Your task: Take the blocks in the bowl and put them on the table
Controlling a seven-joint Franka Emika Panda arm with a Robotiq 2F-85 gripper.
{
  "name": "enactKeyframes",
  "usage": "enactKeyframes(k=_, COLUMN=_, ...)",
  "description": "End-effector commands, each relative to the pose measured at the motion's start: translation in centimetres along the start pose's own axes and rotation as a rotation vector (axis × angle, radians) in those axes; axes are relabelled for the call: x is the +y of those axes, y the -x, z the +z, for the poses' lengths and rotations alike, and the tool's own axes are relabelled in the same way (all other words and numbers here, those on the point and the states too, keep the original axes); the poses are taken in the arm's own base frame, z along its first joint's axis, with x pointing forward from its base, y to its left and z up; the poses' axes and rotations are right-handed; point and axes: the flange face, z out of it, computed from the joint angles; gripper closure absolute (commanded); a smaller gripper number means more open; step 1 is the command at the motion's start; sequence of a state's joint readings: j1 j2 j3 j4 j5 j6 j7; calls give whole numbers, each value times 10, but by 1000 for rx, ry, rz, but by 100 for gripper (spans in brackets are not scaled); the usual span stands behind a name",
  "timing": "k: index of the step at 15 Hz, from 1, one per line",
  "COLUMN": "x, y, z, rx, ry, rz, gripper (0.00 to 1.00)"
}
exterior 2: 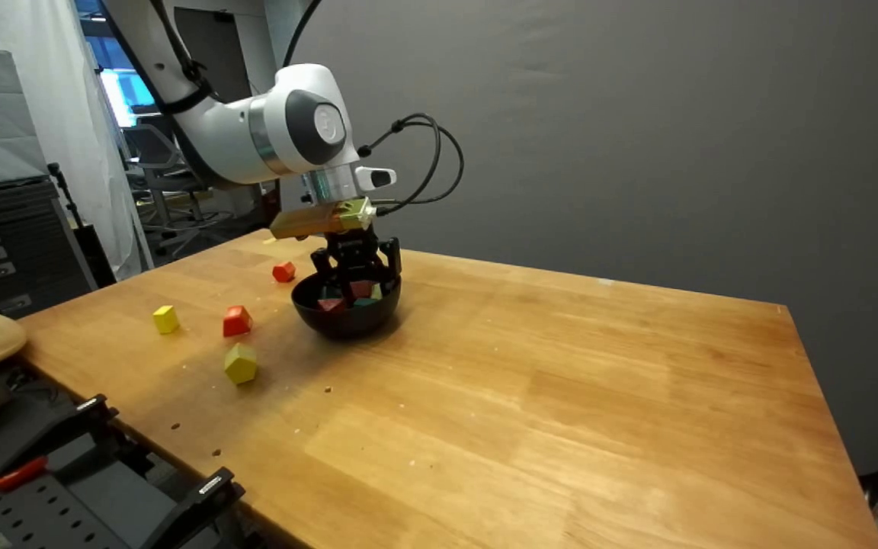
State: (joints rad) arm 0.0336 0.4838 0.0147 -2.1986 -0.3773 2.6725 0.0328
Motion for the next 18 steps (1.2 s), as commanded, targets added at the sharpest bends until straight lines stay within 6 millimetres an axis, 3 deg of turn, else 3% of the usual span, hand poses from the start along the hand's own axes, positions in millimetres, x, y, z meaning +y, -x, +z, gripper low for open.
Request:
enactKeyframes(k=1, x=-7, y=7, z=2, rx=16, ry=-39, rz=8, gripper=21)
enactKeyframes(k=3, x=-5, y=12, z=0, rx=17, ry=-50, rz=34, gripper=14)
enactKeyframes(k=4, x=-4, y=13, z=1, rx=16, ry=-53, rz=44, gripper=20)
enactKeyframes(k=5, x=-4, y=14, z=2, rx=14, ry=-50, rz=48, gripper=45)
enactKeyframes(k=7, x=-4, y=14, z=1, rx=21, ry=-57, rz=51, gripper=51)
enactKeyframes(k=11, x=-5, y=24, z=2, rx=15, ry=-57, rz=64, gripper=82)
enactKeyframes(k=15, x=1, y=30, z=-14, rx=51, ry=-36, rz=73, gripper=83)
enactKeyframes(k=18, x=17, y=42, z=-53, rx=90, ry=27, rz=75, gripper=83)
